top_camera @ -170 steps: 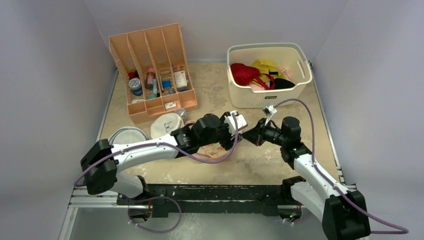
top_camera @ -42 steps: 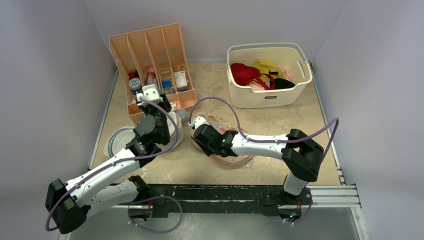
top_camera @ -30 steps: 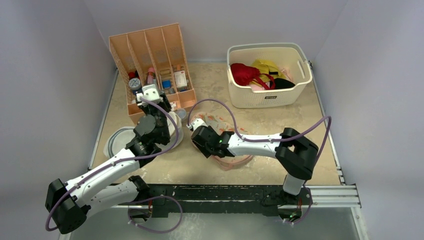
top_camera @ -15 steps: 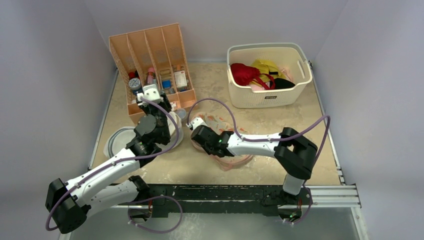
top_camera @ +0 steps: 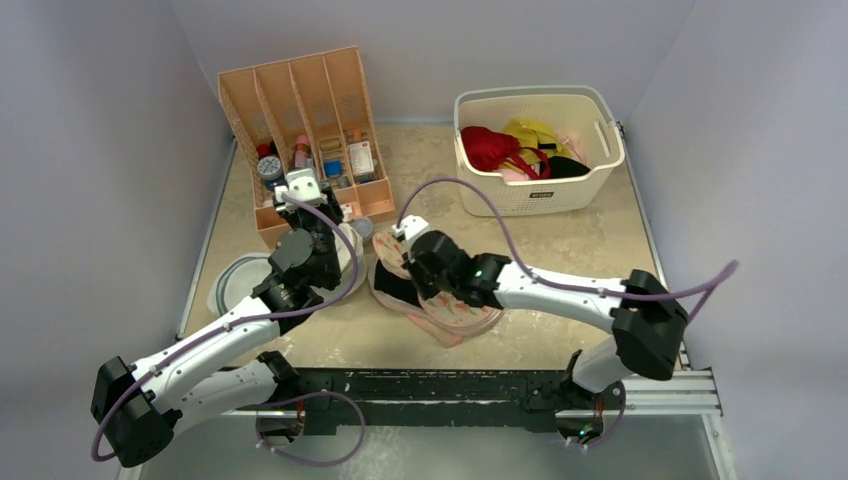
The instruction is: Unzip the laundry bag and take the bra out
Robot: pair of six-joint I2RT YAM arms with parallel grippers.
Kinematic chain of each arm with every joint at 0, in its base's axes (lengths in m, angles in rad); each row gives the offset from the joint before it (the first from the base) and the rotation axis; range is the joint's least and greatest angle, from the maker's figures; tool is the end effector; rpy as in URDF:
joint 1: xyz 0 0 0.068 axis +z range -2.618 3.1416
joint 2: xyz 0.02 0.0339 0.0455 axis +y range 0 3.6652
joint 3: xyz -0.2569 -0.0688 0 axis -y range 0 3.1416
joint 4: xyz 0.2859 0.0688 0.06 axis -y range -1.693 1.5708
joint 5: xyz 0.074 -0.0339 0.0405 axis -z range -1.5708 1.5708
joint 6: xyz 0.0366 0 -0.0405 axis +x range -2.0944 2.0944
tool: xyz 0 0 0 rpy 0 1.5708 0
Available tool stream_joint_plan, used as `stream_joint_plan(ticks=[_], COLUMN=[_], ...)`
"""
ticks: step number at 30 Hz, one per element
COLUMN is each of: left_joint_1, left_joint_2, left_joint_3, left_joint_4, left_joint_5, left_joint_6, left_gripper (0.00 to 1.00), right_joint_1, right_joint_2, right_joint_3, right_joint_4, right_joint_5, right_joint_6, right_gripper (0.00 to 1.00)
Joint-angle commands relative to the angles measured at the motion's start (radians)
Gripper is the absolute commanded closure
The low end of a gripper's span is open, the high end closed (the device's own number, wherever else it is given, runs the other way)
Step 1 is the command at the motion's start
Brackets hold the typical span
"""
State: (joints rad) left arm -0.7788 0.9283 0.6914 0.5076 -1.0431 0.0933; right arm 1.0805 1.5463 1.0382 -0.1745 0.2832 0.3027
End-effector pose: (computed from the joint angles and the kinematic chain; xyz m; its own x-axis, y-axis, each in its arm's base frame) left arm 0.1981 -0.1511 0.3351 0.1672 -0.0991 -0.9809 -0.2555 0.9566 -0.1403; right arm 0.1867 0.3281 0.2148 -0.5056 -0.3394 -0.7932 -0.6225 0.7800 0.0631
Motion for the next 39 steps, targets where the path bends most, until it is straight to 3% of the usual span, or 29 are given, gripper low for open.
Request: stream_joint_plan(ticks=[1,4,7,18,23,29,32,36,37,39], left_joint_1=[0.006,0.006,0.006,0.006,0.006,0.006,0.007,0.006,0.006,0.006], left_joint_2=[-0.007,-0.003,0.004,0.014,0.011,0.01,0.01,0.01,0.011,0.014], left_joint_3=[0.014,0.017,0.018,0.026,0.028,0.032,0.035,0.037,0.038,0.038], left_joint_4=[0.023,0.019,0.016,-0.004,-0.006,-0.014,-0.019,-0.026,-0.027,-0.028], left_joint_5=[0.017,0.019,0.02,0.031,0.034,0.041,0.043,0.053,0.052,0.052], left_joint_6=[-0.012,-0.016,-0.019,-0.038,-0.041,-0.049,-0.053,-0.059,-0.061,-0.061], left_gripper=[0.56,0.56,0.56,0.56,0.56,0.56,0.56,0.56,0.56,0.56], right_joint_1=[-0.158,-0.291,-0.403,-0.665,-0.749,-0.934,-1.014,-1.056,-1.061,-1.069], right_joint_2=[-0.135,-0.211,-0.261,-0.341,-0.389,-0.411,-0.387,-0.372,-0.378,-0.403], right_joint_3=[-0.083,-0.17,-0.231,-0.364,-0.384,-0.458,-0.466,-0.424,-0.415,-0.406], right_joint_4=[0.139,0.254,0.341,0.534,0.484,0.365,0.289,0.119,0.091,0.067], right_joint_5=[-0.369,-0.668,-0.864,-1.175,-1.112,-1.055,-1.022,-0.718,-0.624,-0.503], right_joint_6=[0.04,0.112,0.2,0.55,0.592,0.498,0.369,0.235,0.232,0.235], right_gripper=[1.0,1.0,1.0,1.0,1.0,1.0,1.0,0.97,0.95,0.73])
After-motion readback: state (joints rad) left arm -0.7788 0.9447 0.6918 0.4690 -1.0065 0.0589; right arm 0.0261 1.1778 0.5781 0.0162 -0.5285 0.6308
